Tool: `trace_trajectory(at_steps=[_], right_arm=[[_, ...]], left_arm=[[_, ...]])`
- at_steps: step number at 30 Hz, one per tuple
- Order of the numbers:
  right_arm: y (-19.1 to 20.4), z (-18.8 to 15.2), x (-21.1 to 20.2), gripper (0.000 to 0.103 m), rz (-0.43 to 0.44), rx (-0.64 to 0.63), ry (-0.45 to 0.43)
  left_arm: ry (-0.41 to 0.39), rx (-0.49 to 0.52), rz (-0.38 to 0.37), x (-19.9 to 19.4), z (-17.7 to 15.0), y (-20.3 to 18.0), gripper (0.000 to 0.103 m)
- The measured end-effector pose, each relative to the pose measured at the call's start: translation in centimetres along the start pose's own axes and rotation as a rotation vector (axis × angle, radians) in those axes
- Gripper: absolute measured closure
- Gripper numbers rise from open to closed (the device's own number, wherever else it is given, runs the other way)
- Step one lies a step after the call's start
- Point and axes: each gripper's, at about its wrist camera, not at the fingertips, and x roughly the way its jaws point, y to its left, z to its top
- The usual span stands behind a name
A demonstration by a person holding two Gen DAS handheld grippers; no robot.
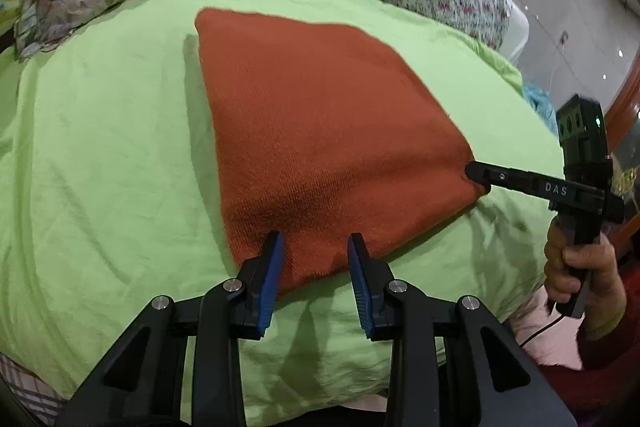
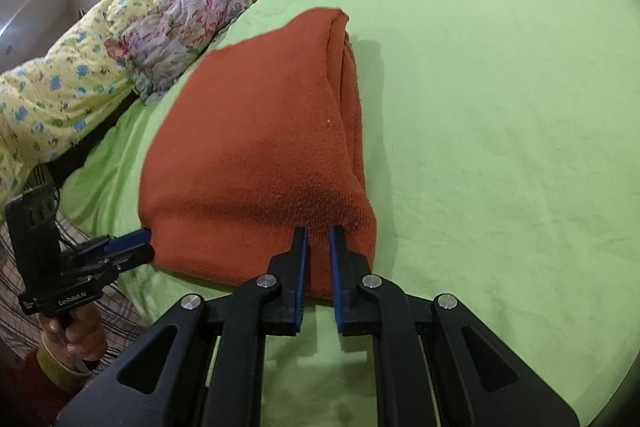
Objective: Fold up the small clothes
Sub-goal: 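Release the sweater and pull both grippers back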
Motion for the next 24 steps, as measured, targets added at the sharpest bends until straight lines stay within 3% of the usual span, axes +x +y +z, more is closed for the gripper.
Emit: trace_trajectory(at_steps=[6, 10, 13, 14, 15, 18, 24], right_arm=[[0.9, 1.3, -2.5, 0.089, 0.023, -0.013, -0.075], [1.7, 2.0, -2.9, 0.088, 0.040, -0.018, -0.094], [2.8, 1.7, -2.9, 0.075, 0.044, -0.045, -0.093], [3.2, 1.6, -3.0, 0.061, 0.046, -0.057, -0.094], [3.5, 1.4, -3.1, 0.054, 0.047, -0.067, -0.100], [4.7, 0.5, -3.8, 0.054, 0.045, -0.115, -0.120], [4.6, -1.5, -4.5, 0.053, 0.014, -0.129, -0.114]], left_arm=[[-0.057, -0.036, 0.015, -2.0, 1.7, 0.6, 0.064], [-0.082, -0.088, 0.069, -2.7, 2.6, 1.2, 0.056], [-0.105, -0.103, 0.116, -3.2, 2.2, 0.9, 0.053], [-0.109, -0.107, 0.121, -3.4, 2.1, 0.7, 0.051], [-0.113, -0.108, 0.122, -3.5, 1.9, 0.6, 0.049], [-0.110, -0.106, 0.147, -3.8, 0.8, -0.5, 0.037], [-0.078, -0.055, 0.253, -3.3, -1.4, -2.9, 0.034]])
